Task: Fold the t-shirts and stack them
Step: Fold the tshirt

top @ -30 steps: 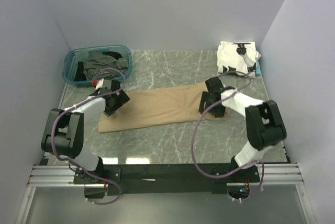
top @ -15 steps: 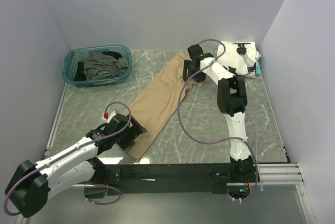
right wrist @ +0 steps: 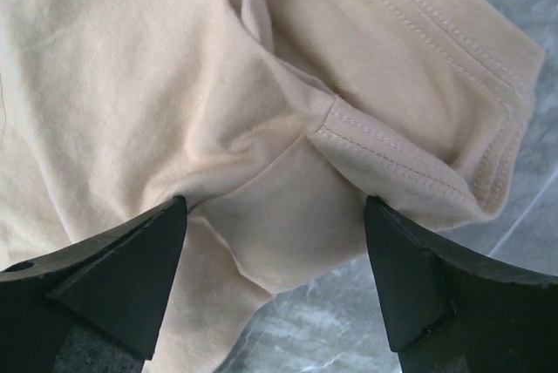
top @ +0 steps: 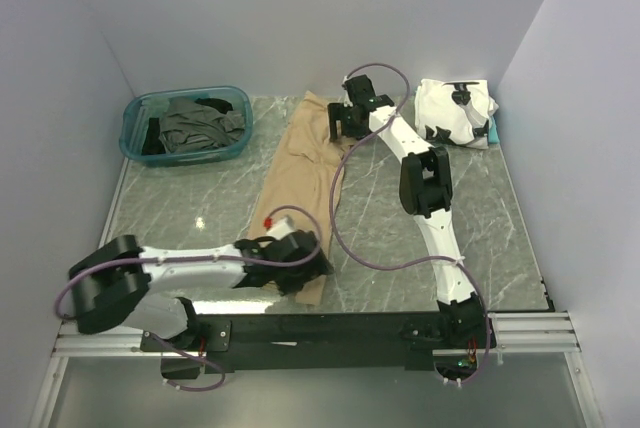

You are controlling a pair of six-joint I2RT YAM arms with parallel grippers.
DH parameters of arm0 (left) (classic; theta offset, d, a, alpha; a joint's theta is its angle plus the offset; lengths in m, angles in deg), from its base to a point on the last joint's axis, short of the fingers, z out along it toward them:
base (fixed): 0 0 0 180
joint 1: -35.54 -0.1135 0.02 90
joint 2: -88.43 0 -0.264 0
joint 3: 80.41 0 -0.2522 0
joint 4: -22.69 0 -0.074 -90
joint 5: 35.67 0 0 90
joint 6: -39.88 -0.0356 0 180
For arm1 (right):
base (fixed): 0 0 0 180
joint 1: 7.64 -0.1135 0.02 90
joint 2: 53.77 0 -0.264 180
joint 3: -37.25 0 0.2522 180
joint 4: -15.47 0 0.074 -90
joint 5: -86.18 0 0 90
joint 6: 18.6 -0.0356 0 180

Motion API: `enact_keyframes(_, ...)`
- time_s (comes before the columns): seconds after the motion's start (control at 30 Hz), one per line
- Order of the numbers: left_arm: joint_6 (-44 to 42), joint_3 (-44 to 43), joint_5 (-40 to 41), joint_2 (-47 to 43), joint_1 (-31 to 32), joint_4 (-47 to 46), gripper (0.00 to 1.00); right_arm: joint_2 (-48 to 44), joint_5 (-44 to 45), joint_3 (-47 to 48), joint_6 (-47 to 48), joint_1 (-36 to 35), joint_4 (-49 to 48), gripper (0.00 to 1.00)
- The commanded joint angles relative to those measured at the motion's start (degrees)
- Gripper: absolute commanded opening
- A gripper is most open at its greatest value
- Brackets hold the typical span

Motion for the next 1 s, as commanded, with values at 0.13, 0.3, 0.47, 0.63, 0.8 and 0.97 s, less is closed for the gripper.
enact_keyframes(0.13,-5.31,-10.69,4.12,7.66,8.49,2.68,0.99,1.56,3.13,4.81,3.43,0.23,-5.57,0.94)
enact_keyframes(0.3,-8.21,-10.08,0.0,9.33,9.54,-2.94,0.99,-0.63,2.95,3.06,5.53,0.59,-13.21,1.0)
enact_keyframes(0.47,-9.35,-13.77,1.65,10.75,9.72,2.57,0.99,-2.65,1.57,3.58,6.76,0.5,-15.69,1.0)
enact_keyframes(0.63,-8.04,-14.56,10.09,4.42,9.64,10.05,0.99,-11.42,0.32,-1.59,10.19,0.15,-14.89,1.0)
enact_keyframes(0.8,-8.65,-16.41,16.68,-1.65,9.55,21.9,0.99,-20.13,1.8,-9.83,6.87,-0.12,-11.91,1.0)
enact_keyframes(0.97,-10.92,-13.87,19.86,-5.42,3.16,27.29,0.99,-31.47,-1.26,-25.65,-5.61,-0.9,-11.72,1.0)
